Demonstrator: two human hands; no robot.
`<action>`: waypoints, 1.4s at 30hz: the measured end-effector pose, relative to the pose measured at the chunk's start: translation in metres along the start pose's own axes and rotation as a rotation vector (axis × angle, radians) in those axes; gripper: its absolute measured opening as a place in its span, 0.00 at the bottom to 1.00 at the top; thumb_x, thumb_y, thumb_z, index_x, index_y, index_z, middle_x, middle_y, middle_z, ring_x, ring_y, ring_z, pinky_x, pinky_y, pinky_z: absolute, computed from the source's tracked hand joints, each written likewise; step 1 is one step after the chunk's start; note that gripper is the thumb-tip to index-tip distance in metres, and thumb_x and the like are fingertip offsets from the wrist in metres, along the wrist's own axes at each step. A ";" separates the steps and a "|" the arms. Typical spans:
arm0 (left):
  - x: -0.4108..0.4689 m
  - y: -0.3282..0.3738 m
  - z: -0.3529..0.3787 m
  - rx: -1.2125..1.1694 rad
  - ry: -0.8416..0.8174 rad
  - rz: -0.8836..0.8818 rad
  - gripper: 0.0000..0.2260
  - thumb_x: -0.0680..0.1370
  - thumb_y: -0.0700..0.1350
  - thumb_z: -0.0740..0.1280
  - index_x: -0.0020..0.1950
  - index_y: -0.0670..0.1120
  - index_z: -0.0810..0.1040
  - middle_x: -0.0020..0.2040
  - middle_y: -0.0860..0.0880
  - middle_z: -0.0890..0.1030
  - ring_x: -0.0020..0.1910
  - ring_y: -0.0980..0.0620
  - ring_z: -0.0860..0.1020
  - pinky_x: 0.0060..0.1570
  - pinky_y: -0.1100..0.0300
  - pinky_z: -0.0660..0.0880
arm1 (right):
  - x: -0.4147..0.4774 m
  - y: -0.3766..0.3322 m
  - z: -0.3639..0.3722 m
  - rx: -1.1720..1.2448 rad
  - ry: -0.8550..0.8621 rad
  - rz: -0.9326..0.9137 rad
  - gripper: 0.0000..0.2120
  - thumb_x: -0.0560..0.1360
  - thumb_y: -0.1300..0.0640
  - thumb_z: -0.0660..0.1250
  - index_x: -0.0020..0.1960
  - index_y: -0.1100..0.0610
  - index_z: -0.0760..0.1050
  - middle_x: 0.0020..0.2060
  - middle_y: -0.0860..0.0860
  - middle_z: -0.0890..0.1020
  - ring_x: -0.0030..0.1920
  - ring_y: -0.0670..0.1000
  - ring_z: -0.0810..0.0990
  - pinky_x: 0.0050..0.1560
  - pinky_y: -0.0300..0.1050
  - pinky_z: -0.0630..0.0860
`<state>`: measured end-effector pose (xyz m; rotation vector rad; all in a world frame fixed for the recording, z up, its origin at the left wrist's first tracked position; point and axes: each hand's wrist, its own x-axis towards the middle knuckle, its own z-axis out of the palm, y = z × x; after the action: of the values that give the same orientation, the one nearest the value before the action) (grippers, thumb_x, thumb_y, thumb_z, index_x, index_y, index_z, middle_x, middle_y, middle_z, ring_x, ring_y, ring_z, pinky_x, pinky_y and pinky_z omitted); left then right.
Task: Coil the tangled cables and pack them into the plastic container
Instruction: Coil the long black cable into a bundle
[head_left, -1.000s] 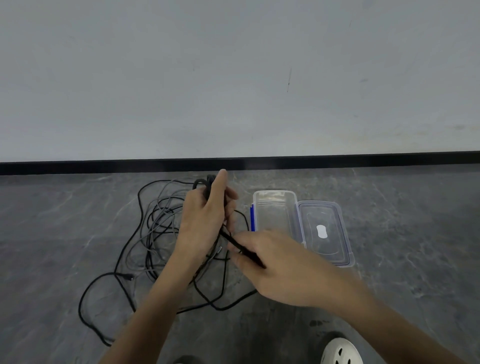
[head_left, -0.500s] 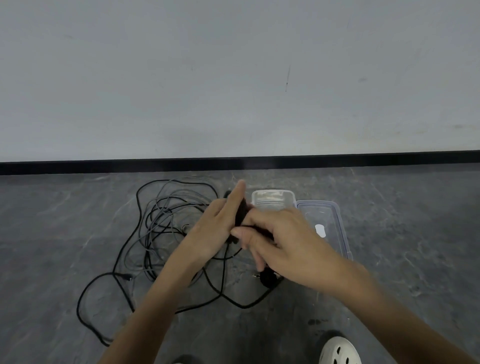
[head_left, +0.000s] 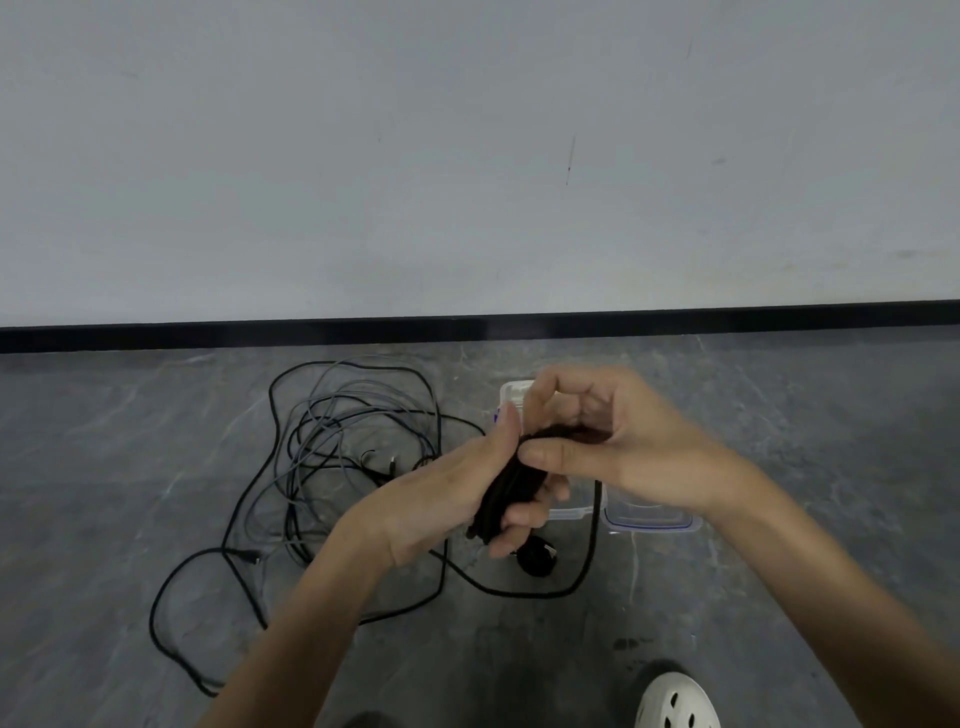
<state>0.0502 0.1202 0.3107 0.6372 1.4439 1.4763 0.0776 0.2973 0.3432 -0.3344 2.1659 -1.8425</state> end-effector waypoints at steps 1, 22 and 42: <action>-0.001 -0.001 -0.002 -0.016 -0.003 0.011 0.30 0.71 0.76 0.54 0.48 0.52 0.78 0.31 0.55 0.68 0.25 0.57 0.68 0.34 0.66 0.69 | 0.000 0.000 -0.002 0.012 -0.020 -0.012 0.08 0.72 0.62 0.70 0.47 0.65 0.74 0.36 0.54 0.82 0.32 0.54 0.80 0.37 0.51 0.77; 0.002 0.000 -0.009 -0.125 0.237 0.016 0.14 0.78 0.53 0.61 0.35 0.49 0.72 0.26 0.53 0.62 0.19 0.57 0.62 0.22 0.69 0.63 | 0.011 0.023 -0.001 -0.344 0.272 -0.147 0.03 0.73 0.64 0.71 0.47 0.60 0.80 0.41 0.49 0.83 0.45 0.48 0.82 0.53 0.52 0.79; -0.003 0.002 -0.010 -0.057 0.282 0.133 0.13 0.75 0.55 0.63 0.37 0.47 0.76 0.25 0.52 0.69 0.20 0.54 0.69 0.27 0.66 0.69 | 0.016 0.024 0.010 -0.086 0.187 -0.143 0.12 0.77 0.67 0.64 0.52 0.53 0.78 0.43 0.49 0.85 0.48 0.43 0.82 0.54 0.35 0.75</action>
<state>0.0419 0.1130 0.3120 0.5129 1.5907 1.7610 0.0662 0.2859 0.3169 -0.3566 2.4087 -1.9294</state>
